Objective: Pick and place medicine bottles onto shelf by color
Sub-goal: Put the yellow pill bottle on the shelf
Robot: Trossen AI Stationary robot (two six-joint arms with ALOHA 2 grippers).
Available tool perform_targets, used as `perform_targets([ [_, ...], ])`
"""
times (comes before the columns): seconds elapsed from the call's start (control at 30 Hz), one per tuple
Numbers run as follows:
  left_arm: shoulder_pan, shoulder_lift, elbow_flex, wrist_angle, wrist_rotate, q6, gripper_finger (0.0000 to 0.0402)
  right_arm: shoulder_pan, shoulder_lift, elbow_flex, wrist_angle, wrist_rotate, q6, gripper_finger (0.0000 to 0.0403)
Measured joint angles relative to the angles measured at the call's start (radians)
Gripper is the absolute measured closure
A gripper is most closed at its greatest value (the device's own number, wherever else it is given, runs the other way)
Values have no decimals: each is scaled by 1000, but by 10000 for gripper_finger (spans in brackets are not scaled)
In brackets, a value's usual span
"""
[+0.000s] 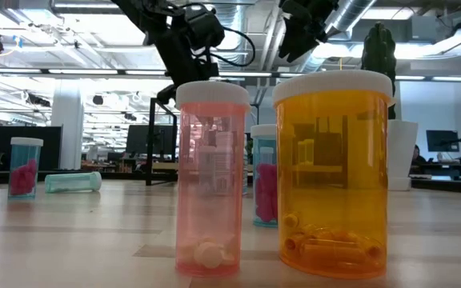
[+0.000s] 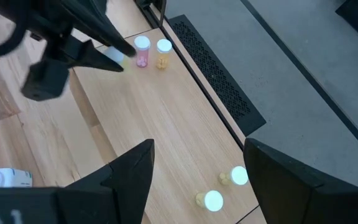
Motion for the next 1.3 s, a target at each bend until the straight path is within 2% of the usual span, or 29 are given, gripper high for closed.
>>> perform_targets([
  [0.3, -3, 7, -2, 44, -35, -26, 296, 0, 0, 0, 0, 0, 0, 133],
  [0.4, -7, 8, -3, 44, -22, 15, 296, 0, 0, 0, 0, 0, 0, 133],
  [0.63, 0, 13, -7, 47, 80, 190, 296, 0, 0, 0, 0, 0, 0, 133],
  [0.87, 33, 10, -6, 11, 140, 289, 296, 0, 0, 0, 0, 0, 0, 133],
  [1.3, 120, 9, -5, 13, 319, 535, 296, 0, 0, 0, 0, 0, 0, 133],
])
